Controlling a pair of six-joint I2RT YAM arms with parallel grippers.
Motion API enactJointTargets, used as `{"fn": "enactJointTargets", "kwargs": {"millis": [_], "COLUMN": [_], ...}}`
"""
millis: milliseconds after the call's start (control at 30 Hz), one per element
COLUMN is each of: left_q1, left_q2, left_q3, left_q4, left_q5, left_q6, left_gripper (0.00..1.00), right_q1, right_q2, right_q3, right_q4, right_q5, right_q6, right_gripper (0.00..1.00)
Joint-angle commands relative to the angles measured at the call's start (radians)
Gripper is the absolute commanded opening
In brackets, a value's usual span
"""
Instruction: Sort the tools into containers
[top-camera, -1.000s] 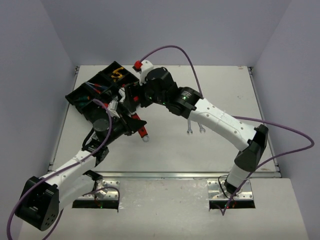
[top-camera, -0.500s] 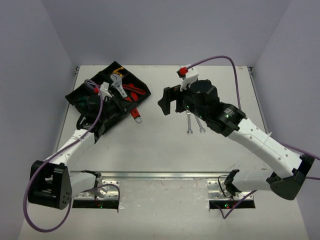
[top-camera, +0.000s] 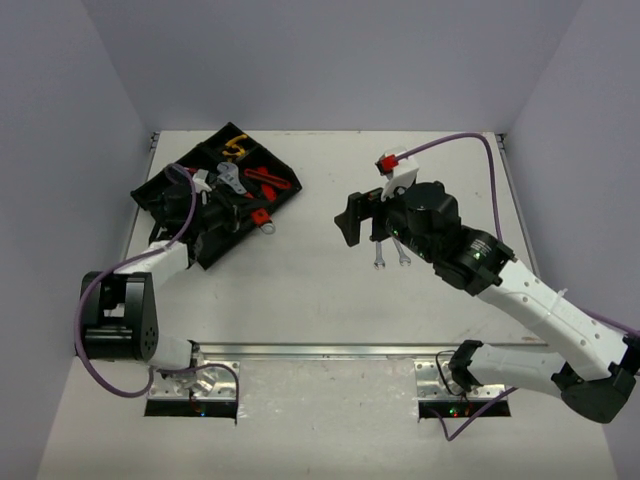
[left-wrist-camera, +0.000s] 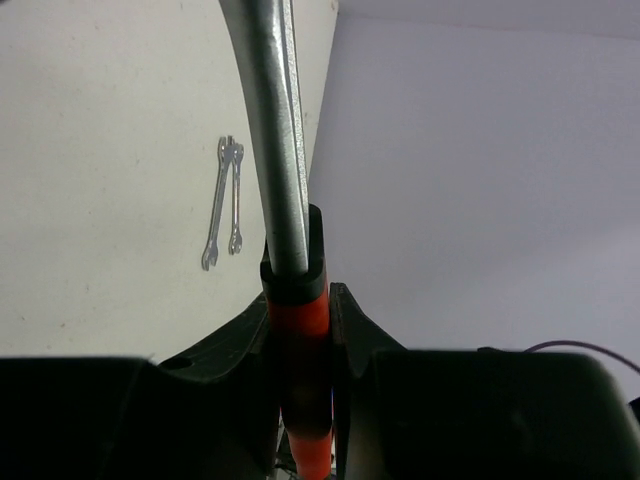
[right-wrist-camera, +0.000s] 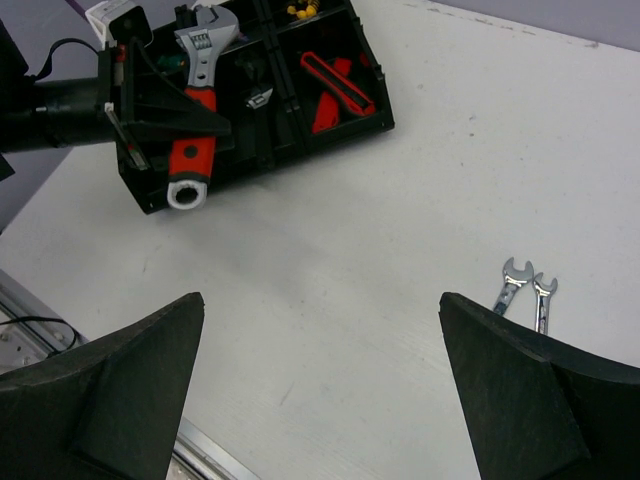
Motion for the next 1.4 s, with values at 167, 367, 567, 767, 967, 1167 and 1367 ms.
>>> {"fn": "enactJointTargets", "kwargs": {"millis": [167, 367, 567, 767, 967, 1167, 1367], "left_q1": [0.077, 0.100, 0.101, 0.101, 0.103, 0.099, 0.097], "left_q2": [0.155, 0.187, 0.256, 0.296, 0.314, 0.288, 0.203], "left_q3": [0.129, 0.162, 0.159, 0.155, 0.175, 0.127, 0.089], "left_q4": [0.200, 0.103, 0.135, 0.161, 0.113, 0.131, 0.096], "left_q5": [0.084, 0.025, 0.026, 0.016, -0.014, -0.032, -0.062], "left_q6": [-0.079, -0.013, -0.068, -0.104, -0.087, -0.089, -0.071], "left_gripper": [0.00, 0.00, 0.00, 0.00, 0.00, 0.00, 0.00], "right_q1": [-0.001, -0.001, -0.001, -0.001, -0.001, -0.001, 0.000], "right_q2": [-0.025, -0.011, 0.001, -0.004, -0.003, -0.006, -0.001], "right_q3": [-0.011, -0.012, -0.014, -0.022, -0.023, -0.025, -0.026], "right_q4": [0.050, 0.057, 0.063, 0.068, 0.071, 0.072, 0.074], "right_q5": [0.010, 0.001, -0.012, -0.006, -0.010, -0.004, -0.013], "right_q6": [-0.010, -0.018, -0.022, -0.028, -0.029, -0.032, -0.029], "right_gripper": [0.99, 0.99, 0.99, 0.99, 0.99, 0.99, 0.99]}}
